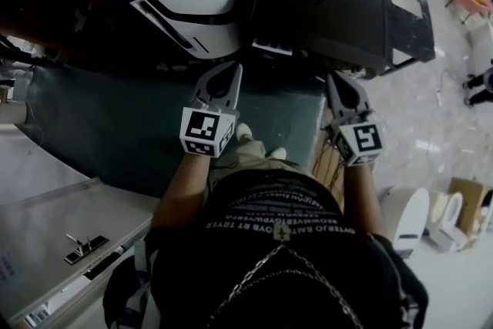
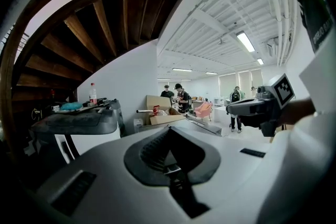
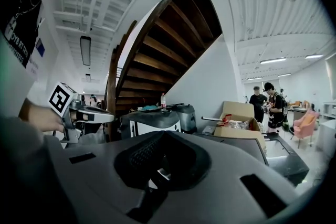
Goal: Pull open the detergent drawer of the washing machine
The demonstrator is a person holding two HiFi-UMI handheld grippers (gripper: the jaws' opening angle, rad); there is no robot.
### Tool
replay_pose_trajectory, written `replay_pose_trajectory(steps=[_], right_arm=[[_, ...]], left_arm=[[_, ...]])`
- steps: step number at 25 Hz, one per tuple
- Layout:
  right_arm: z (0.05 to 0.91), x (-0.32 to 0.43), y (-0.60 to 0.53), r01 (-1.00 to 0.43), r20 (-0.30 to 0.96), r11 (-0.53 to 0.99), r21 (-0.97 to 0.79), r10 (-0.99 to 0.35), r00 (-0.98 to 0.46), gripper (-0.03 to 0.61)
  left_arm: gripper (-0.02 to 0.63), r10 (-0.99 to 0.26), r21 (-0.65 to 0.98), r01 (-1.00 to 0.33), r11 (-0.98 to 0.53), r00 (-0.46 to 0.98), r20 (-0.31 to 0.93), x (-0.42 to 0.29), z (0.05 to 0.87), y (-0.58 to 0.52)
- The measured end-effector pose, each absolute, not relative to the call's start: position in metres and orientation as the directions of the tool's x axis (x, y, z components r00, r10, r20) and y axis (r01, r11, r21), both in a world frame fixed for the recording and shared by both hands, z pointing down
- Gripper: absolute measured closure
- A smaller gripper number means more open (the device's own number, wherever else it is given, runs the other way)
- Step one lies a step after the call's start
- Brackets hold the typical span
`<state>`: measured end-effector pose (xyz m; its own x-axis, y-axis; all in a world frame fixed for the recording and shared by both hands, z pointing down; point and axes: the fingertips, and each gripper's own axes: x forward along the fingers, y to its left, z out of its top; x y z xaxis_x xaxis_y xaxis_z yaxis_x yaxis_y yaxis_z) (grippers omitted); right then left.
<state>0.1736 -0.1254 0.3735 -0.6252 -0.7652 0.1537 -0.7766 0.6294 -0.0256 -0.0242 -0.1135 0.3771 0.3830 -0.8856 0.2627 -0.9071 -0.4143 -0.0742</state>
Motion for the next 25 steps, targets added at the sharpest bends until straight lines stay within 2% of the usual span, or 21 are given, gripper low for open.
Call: replay_pose_trajectory(steps=[7,14,25], right_arm=[[0.377,0.161,-0.135,-0.765,0.166,0.644,-0.004,-0.754,-0.636,0.578],[0.379,0.158,-0.161,-0.805,0.195,0.593,-0.012,-0.789,-0.583,0.578],[0.372,0.124,-0.2,-0.81,0.178,0.586,-0.013,-0.796,-0.579,0.578]], left_arm=[[0.611,-0.884,-0.069,-0.907,-0.414,0.383,0.269,-0.036,0.379,-0.124],[0.61,-0.873,-0.067,-0.896,-0.439,0.408,0.269,-0.044,0.377,-0.15],[0.61,-0.855,-0.065,-0.877,-0.477,0.445,0.267,-0.072,0.377,-0.201]])
